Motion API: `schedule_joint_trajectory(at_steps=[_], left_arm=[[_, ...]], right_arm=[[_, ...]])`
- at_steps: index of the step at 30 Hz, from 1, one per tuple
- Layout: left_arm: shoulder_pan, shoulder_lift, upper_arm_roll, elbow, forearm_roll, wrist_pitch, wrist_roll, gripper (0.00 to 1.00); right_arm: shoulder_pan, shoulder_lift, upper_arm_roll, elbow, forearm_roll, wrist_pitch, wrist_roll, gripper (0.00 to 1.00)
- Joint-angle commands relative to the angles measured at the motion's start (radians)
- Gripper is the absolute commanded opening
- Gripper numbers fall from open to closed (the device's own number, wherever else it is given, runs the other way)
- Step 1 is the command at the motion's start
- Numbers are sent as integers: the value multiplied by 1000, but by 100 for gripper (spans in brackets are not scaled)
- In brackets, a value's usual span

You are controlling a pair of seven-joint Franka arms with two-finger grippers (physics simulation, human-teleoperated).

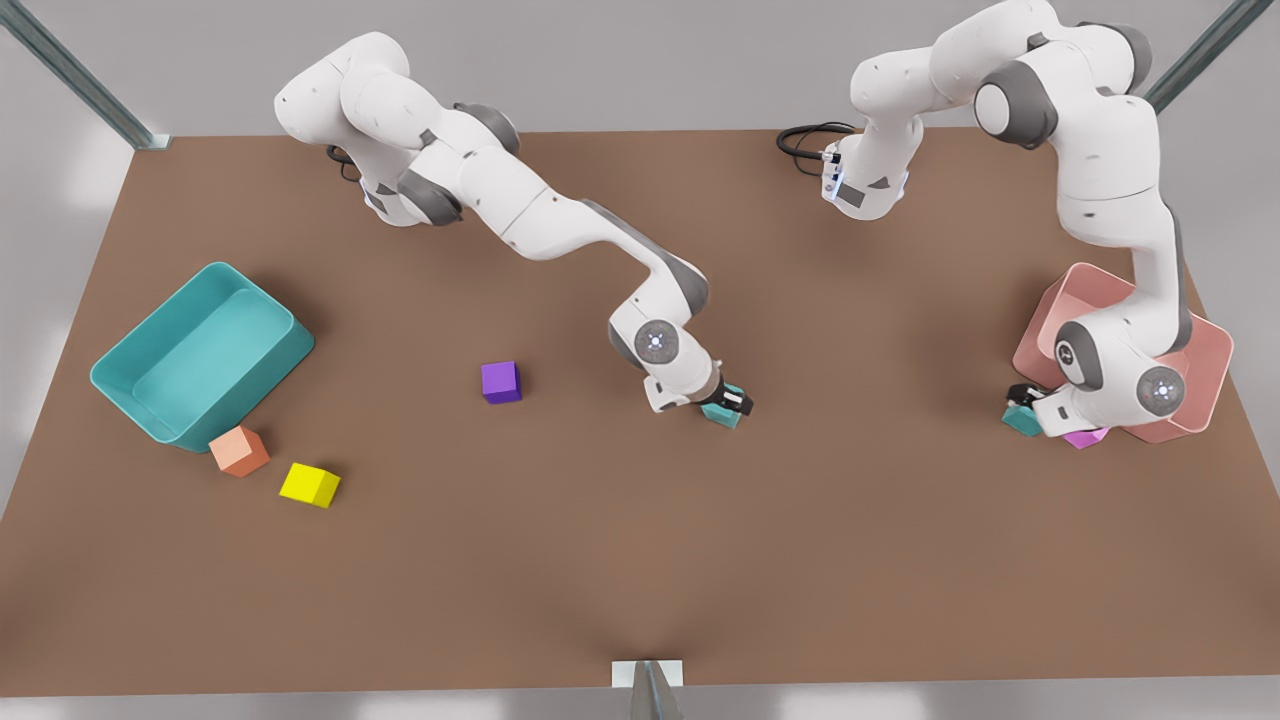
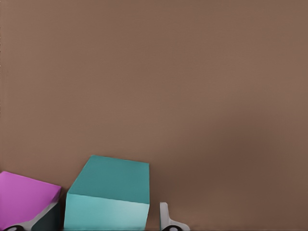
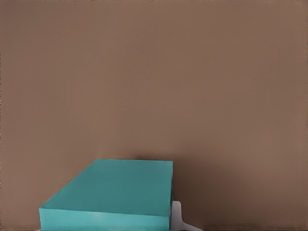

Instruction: Stack the two blue cubes on top of each other

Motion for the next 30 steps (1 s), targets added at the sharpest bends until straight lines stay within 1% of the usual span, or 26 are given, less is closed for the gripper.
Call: schedule_joint_trajectory(at_steps=[1, 3, 5, 6, 7, 8, 9, 10, 11, 12, 14, 16, 23, 24, 25, 26, 27, 30], left_arm=[[0, -1, 2, -1, 0, 0, -56, 100], [0, 3, 2, -1, -1, 0, -56, 100], [0, 6, 2, -2, -1, 0, -56, 100], [0, 6, 2, -2, -1, 0, -57, 100], [-1, 6, 2, -2, -1, 0, -56, 100], [-1, 9, 2, -4, -1, -1, -56, 100], [-1, 10, 2, -5, -1, -3, -56, 100], [-1, 12, 2, -5, -1, -3, -56, 100], [-1, 12, 2, -5, -1, -3, -56, 94], [-1, 12, 2, -5, -1, -3, -56, 92], [-1, 12, 2, -5, 0, -3, -48, 92], [-1, 13, 2, -8, 0, -9, 67, 93], [-1, 27, 2, -8, 0, -6, 98, 93], [-1, 27, 2, -8, 2, -6, 98, 90], [-1, 27, 3, -7, 2, -4, 98, 74], [-1, 27, 2, -7, 2, -4, 98, 66], [-1, 27, 2, -5, 2, -4, 98, 66], [-15, 10, 2, -5, 0, -8, 64, 67]], right_arm=[[-2, -3, 2, -1, 81, 9, -302, 100], [0, -3, -1, -1, 77, 0, -321, 99], [0, -1, -9, -3, 66, -2, -322, 94], [0, -1, -10, -1, 66, -2, -322, 94], [1, 0, -10, -1, 65, 0, -322, 92], [1, 0, -10, -1, 64, 0, -326, 68], [1, 0, -9, -3, 64, 0, -326, 64], [1, 0, -6, -1, 64, 0, -324, 100], [1, 0, -4, -1, 66, 0, -324, 100], [1, 0, -6, -1, 66, 0, -324, 100], [1, 0, -7, -3, 66, -3, -324, 100], [1, 0, -9, -3, 66, -32, -326, 100], [0, 0, -23, -3, 63, -95, -347, 100], [0, -1, -24, -1, 63, -132, -356, 100], [-2, -4, -24, 2, 63, -178, -367, 100], [-5, -4, -23, 17, 63, -216, -378, 100], [-13, -4, -23, 34, 68, -255, -391, 100], [-17, -14, -7, 42, 81, -286, -405, 100]])
